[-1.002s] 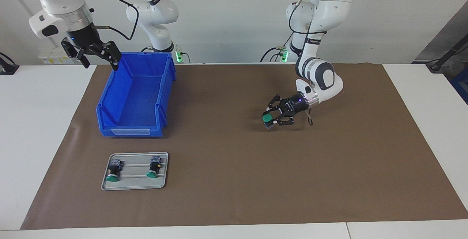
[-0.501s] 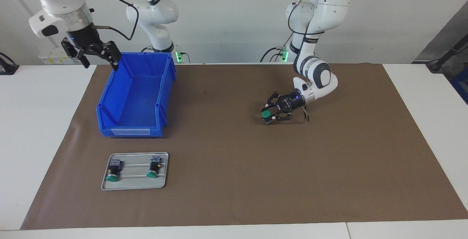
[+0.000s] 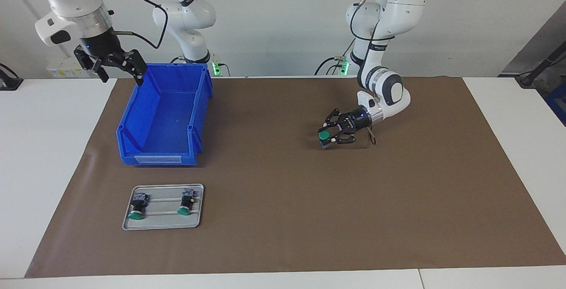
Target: Place and press button with both arms
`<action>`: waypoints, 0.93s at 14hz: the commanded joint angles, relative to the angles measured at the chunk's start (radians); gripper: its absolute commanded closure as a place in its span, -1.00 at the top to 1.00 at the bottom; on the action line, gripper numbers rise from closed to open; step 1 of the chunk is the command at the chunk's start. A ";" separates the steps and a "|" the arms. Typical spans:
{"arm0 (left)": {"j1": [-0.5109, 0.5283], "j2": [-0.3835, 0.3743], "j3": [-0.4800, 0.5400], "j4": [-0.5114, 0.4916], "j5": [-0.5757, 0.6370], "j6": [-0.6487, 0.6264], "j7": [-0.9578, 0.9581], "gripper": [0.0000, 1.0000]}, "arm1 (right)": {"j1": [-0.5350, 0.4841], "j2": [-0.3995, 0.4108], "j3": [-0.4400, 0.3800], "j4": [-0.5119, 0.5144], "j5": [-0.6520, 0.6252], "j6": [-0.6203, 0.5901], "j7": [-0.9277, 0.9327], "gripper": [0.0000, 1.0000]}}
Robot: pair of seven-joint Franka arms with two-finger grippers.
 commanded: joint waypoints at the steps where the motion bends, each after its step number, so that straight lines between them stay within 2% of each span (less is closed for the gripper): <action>1: 0.000 -0.032 -0.003 -0.043 -0.025 0.008 0.027 -1.00 | -0.012 -0.009 0.008 -0.001 0.008 -0.007 -0.021 1.00; 4: -0.034 -0.027 -0.005 -0.026 -0.098 0.019 0.025 -1.00 | -0.013 -0.008 0.008 -0.001 0.008 -0.007 -0.021 1.00; 7: -0.049 -0.019 -0.003 -0.026 -0.099 0.076 0.025 -1.00 | -0.012 -0.008 0.008 0.001 0.008 -0.007 -0.021 1.00; 13: -0.037 -0.022 -0.003 -0.039 -0.091 0.076 0.024 -0.99 | -0.012 -0.008 0.008 -0.001 0.008 -0.007 -0.021 1.00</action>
